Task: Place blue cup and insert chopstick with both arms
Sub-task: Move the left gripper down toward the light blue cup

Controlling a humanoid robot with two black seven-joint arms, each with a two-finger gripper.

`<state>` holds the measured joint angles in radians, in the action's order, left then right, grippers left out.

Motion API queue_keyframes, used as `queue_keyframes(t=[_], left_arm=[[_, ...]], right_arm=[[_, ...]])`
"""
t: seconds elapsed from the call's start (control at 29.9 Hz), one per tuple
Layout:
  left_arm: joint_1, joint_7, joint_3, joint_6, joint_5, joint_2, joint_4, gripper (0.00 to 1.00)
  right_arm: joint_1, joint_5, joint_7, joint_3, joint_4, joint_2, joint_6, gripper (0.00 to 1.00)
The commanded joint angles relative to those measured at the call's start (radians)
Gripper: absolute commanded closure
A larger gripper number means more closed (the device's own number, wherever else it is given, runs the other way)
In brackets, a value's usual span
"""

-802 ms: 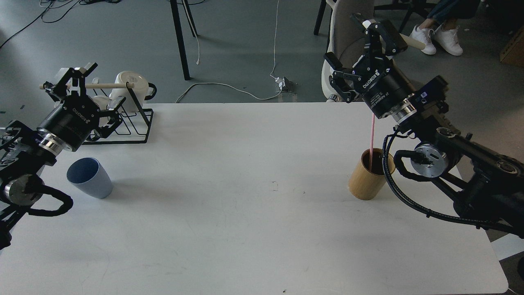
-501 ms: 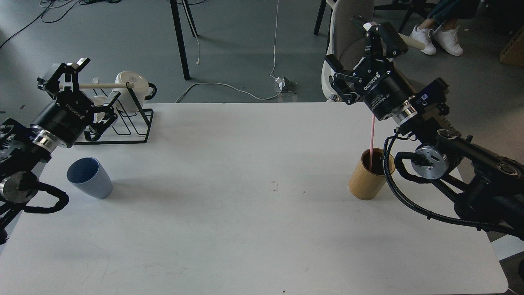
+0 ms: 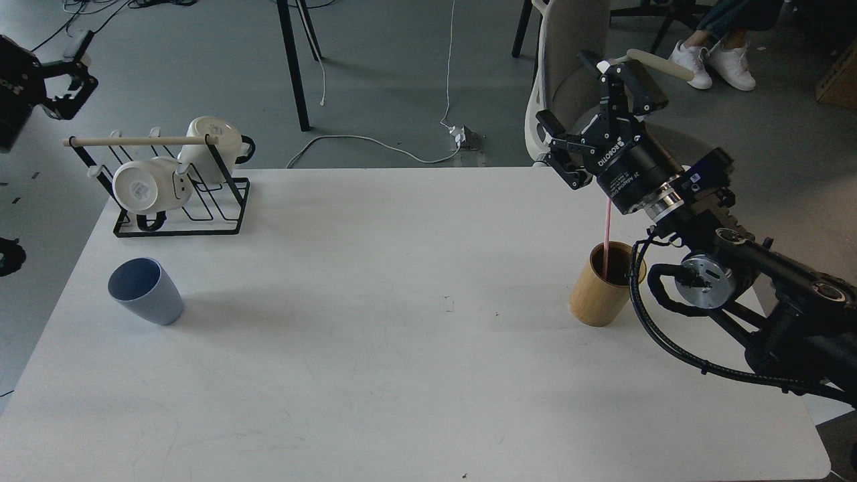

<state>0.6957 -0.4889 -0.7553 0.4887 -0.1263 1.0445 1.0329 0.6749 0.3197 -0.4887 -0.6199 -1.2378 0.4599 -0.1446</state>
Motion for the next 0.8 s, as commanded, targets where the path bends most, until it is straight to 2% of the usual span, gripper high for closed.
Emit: queue_keyframes(t=[0.0, 0.1, 0.23, 0.3, 0.4, 0.57, 0.77], left_arm=[[0.079, 0.000, 0.016, 0.000, -0.084, 0.145, 0.033, 0.01], [0.113, 0.000, 0.016, 0.000, -0.235, 0.239, 0.114, 0.01], [0.113, 0.000, 0.019, 0.000, -0.659, 0.342, 0.272, 0.01], [0.111, 0.000, 0.075, 0.000, -0.871, 0.377, 0.317, 0.01], [0.113, 0.000, 0.221, 0.000, -1.100, 0.433, 0.322, 0.01], [0.104, 0.000, 0.393, 0.000, -1.445, 0.431, 0.296, 0.03], [0.102, 0.000, 0.510, -0.096, -1.573, 0.301, 0.164, 0.04]], right_arm=[[0.000, 0.001, 0.000, 0.000, 0.001, -0.003, -0.001, 0.04], [0.000, 0.002, 0.000, -0.001, 0.001, 0.003, -0.001, 0.04], [-0.003, 0.002, 0.000, -0.004, 0.003, 0.013, -0.001, 0.04], [-0.005, 0.002, 0.000, -0.003, 0.001, 0.020, -0.001, 0.04], [-0.020, 0.004, 0.000, -0.003, 0.001, 0.020, -0.001, 0.04], [-0.034, 0.004, 0.000, -0.001, 0.008, 0.017, -0.001, 0.04], [-0.049, 0.004, 0.000, -0.001, 0.008, 0.017, 0.000, 0.04]])
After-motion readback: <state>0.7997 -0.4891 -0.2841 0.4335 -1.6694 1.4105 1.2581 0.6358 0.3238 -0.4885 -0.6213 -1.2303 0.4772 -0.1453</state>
